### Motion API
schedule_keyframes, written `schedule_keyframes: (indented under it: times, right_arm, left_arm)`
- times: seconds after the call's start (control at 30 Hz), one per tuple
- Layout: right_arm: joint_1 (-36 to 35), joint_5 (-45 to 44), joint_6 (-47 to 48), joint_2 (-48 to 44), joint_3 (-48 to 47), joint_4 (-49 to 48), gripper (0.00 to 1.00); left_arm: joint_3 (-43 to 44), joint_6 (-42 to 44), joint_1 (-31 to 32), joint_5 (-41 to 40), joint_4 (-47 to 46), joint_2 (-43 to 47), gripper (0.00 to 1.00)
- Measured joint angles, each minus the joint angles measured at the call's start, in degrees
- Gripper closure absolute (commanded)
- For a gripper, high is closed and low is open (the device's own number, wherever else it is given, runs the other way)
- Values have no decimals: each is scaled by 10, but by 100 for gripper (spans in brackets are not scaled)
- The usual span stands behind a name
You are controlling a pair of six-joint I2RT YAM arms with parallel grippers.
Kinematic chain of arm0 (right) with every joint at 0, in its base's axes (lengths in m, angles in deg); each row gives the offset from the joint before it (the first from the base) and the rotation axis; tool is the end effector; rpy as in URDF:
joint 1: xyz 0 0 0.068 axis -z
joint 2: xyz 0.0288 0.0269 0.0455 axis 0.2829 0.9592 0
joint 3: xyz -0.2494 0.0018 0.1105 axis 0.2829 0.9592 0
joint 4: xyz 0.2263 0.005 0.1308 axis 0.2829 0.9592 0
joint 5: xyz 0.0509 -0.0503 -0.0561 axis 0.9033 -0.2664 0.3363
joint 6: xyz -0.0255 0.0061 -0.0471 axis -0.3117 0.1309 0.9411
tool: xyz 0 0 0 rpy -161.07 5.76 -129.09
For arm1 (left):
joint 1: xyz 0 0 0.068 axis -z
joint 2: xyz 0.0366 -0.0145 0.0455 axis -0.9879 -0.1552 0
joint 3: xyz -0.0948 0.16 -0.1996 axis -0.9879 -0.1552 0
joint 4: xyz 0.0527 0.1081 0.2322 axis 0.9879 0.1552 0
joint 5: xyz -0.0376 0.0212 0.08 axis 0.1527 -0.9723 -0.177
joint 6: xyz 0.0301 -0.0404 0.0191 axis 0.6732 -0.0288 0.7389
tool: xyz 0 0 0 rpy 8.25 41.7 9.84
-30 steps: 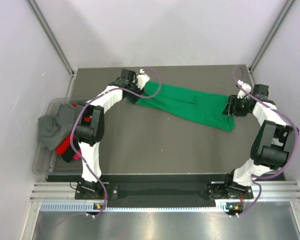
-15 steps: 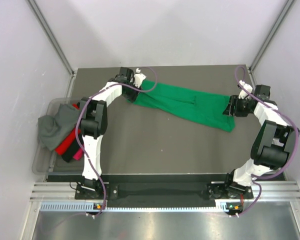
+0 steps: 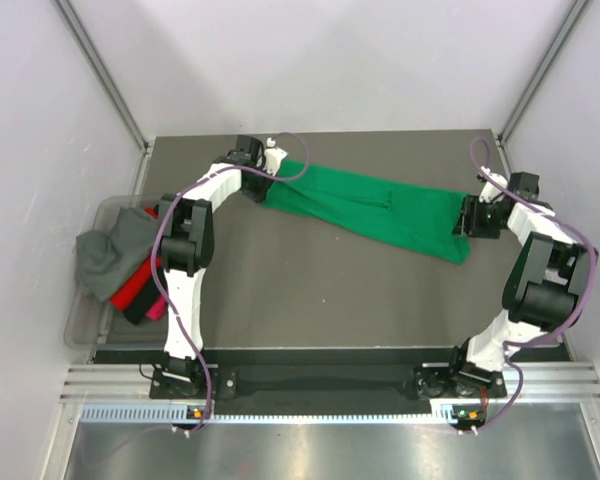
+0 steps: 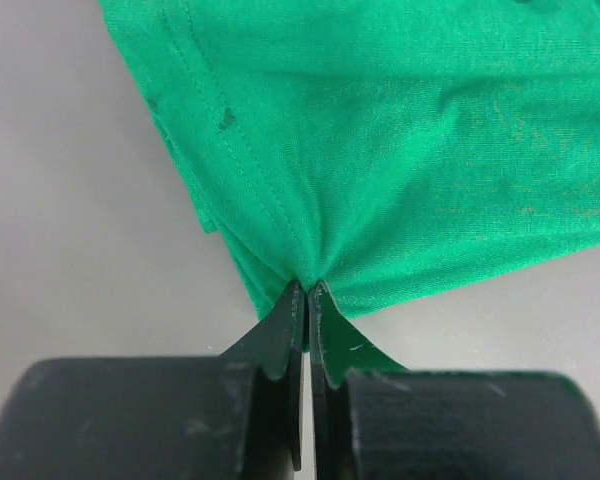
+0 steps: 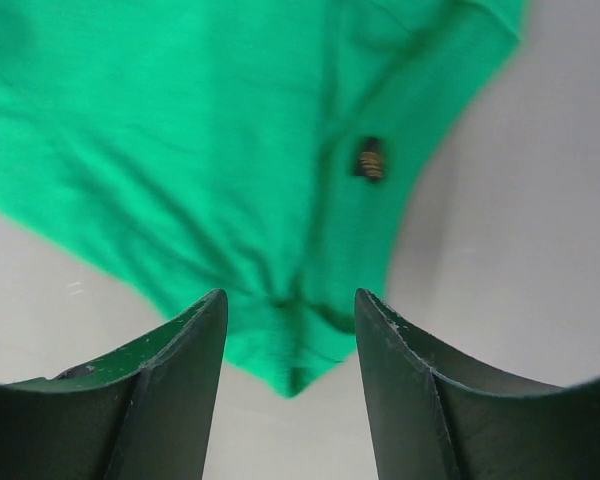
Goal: Fold and stack the t-shirts
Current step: Fold the tshirt
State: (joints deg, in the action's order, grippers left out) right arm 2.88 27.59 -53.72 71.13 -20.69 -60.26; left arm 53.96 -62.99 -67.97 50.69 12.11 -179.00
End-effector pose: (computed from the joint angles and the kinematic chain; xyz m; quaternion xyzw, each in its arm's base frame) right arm 0.3236 -0.0971 0.2007 -0.0043 0.9450 0.1355 0.2976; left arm 0.4807 -0.1177 0.1717 0.3017 0.9079 -0.0589 0.2849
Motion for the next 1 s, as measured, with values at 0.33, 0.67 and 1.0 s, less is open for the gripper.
schedule_keyframes:
  times: [0.33,0.67,1.0]
  right_arm:
    - [6,-84,13,35,-10,0,46]
    - [7,-87,10,120,-89,0,47]
    - [7,-28,-7,197,-179,-3,52]
  left_arm:
    - [-106,-1,0,0,-30,64,100]
    - [-221,-5,0,1,-8,148,100]
    - [-290,-17,5,3,27,203,100]
